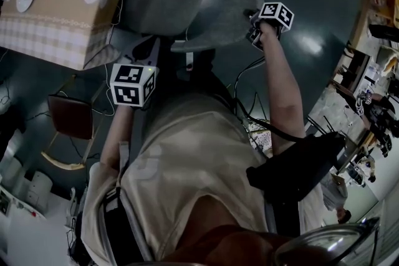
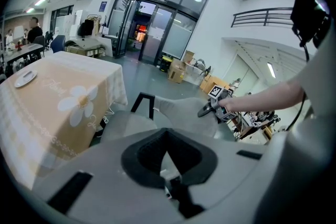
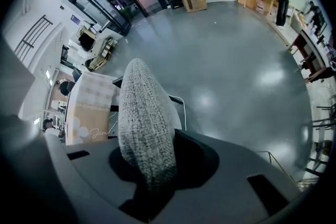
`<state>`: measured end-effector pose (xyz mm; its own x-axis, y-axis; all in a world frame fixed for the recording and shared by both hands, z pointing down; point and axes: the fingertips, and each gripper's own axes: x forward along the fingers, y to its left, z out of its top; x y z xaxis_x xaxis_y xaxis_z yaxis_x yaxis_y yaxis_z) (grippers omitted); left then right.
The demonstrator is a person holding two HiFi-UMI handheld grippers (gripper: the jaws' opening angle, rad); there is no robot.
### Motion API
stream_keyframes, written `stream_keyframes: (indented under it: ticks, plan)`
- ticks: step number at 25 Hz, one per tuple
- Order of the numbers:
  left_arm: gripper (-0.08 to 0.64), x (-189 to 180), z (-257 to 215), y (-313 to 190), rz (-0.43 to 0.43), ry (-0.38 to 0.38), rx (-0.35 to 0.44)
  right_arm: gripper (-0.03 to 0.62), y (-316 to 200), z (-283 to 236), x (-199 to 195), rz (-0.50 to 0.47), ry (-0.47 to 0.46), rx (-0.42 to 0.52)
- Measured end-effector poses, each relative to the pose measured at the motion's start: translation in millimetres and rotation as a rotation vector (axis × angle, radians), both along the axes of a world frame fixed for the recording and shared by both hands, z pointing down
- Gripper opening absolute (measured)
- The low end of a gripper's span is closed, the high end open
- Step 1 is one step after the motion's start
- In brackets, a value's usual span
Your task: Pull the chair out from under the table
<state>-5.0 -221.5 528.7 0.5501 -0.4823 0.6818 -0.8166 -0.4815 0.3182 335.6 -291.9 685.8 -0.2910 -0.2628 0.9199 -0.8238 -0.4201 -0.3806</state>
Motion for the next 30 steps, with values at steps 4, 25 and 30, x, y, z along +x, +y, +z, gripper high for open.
stream_keyframes:
  ticks: [4, 25, 30]
  plan:
    - [0.008, 4, 1, 0, 0.010, -0.001, -0.002, 0.100, 2, 0, 8, 0.005, 0.004, 0.001]
    - [0.008, 20, 0, -1, 0.033, 0.001, -0.001, 0.100, 16, -1, 41, 0.032, 0.011, -0.006]
    - [0.008, 27, -1, -2, 0.046, 0.003, 0.002, 0.100, 24, -2, 55, 0.051, 0.016, -0.009]
